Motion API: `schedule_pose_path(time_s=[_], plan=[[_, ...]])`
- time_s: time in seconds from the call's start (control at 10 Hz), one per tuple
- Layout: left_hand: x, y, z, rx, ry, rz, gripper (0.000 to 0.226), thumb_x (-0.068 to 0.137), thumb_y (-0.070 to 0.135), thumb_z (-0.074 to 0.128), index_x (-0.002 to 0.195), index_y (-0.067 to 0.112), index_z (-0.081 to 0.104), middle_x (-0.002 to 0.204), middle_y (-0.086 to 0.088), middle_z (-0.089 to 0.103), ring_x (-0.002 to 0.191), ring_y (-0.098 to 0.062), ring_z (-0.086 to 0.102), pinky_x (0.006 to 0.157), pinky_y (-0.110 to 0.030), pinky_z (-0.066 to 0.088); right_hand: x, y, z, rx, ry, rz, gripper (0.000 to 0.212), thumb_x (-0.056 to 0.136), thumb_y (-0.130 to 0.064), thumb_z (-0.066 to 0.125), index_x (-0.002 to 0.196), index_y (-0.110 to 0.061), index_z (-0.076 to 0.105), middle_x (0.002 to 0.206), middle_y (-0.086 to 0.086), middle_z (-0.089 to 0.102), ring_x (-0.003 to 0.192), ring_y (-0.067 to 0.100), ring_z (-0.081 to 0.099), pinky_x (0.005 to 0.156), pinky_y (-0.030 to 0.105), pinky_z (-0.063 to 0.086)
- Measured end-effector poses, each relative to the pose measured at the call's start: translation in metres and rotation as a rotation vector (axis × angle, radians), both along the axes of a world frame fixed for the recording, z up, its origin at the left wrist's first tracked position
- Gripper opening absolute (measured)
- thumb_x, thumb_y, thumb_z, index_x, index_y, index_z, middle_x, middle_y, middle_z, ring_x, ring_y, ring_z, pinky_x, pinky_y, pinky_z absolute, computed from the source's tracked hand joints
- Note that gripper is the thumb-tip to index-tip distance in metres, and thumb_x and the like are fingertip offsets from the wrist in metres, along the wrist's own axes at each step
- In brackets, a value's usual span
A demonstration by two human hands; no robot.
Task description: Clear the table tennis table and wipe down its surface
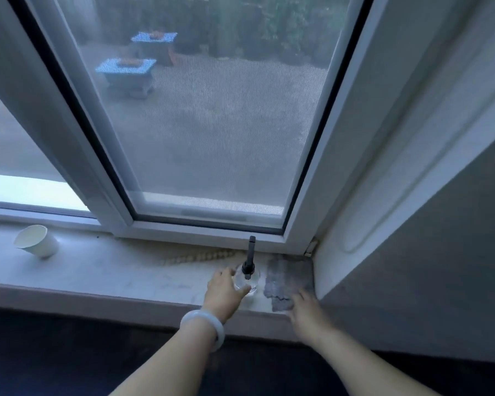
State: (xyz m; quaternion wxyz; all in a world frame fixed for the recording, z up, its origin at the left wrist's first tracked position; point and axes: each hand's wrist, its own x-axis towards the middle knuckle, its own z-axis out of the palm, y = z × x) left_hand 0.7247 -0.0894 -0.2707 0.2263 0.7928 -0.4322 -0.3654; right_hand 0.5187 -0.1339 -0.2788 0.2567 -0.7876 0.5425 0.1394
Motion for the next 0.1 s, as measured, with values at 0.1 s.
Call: schedule_pose_path(time_s=[0.1], plan=[[-0.0033,0.019,0.0154,0.001,-0.02,-0.075,0.044,0.093,0.037,0.061,0.129,0.016,0.049,0.131,-0.003,0.047,0.121,-0.019,0.048,0.097,-0.028,0.04,-0.02,0.0068,0.0154,-0.027,-0.045,-0.062,0.045,0.101,-0.019,0.041,0.146,-0.013,0.037,0.152,0.011,0.033,0.137,0.025,0.036,0.11,0.027,0.032]])
